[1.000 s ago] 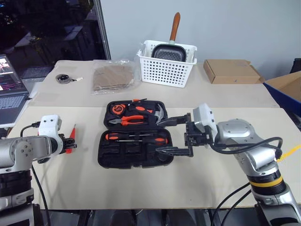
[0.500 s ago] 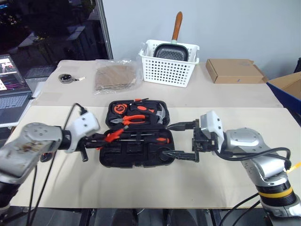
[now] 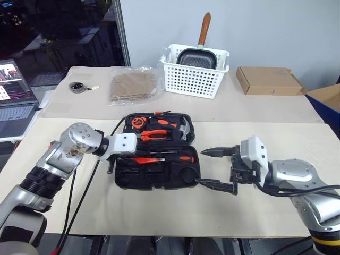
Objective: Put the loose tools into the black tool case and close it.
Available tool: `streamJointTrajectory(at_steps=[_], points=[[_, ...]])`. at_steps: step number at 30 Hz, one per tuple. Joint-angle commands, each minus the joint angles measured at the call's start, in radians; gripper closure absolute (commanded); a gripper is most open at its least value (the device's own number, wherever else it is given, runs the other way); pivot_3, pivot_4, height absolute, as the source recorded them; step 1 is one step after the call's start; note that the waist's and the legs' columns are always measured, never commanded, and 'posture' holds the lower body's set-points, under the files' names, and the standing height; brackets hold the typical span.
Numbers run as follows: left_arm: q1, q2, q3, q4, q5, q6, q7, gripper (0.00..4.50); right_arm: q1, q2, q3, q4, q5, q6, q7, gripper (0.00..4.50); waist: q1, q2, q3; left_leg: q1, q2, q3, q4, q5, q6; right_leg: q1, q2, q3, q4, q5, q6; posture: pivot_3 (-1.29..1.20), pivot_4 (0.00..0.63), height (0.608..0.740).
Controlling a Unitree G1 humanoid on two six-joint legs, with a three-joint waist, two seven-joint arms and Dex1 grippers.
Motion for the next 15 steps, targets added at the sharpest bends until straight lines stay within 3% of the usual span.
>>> streamJointTrajectory(at_steps=[1, 8, 15], points=[[0.011, 0.004, -0.021, 0.005, 0.046, 0.034, -0.032, 4.05, 0.014, -0.013, -0.036, -0.043, 0.013, -0.011, -0.012, 0.00, -0.002, 0.000, 0.000, 0.001, 0.000, 0.000, 0.000, 0.000, 0.000, 0.001, 0.000, 0.000, 0.000, 0.000, 0.000, 0.00, 0.150, 0.740], [0.034, 0.031, -0.008, -0.159, 0.040, 0.292, -0.046, 4.05, 0.023, -0.012, -0.026, -0.053, 0.004, -0.013, -0.030, 0.00, -0.018, 0.000, 0.000, 0.003, 0.000, 0.000, 0.000, 0.000, 0.000, 0.001, 0.001, 0.001, 0.002, 0.000, 0.000, 0.00, 0.150, 0.740], [0.052, 0.037, -0.014, -0.128, 0.097, 0.282, -0.012, 4.05, 0.009, -0.018, -0.021, -0.057, 0.010, -0.001, -0.039, 0.00, -0.021, 0.000, 0.000, 0.003, 0.000, 0.001, 0.000, -0.001, 0.003, 0.001, 0.001, 0.003, 0.001, -0.001, 0.002, 0.00, 0.150, 0.740]])
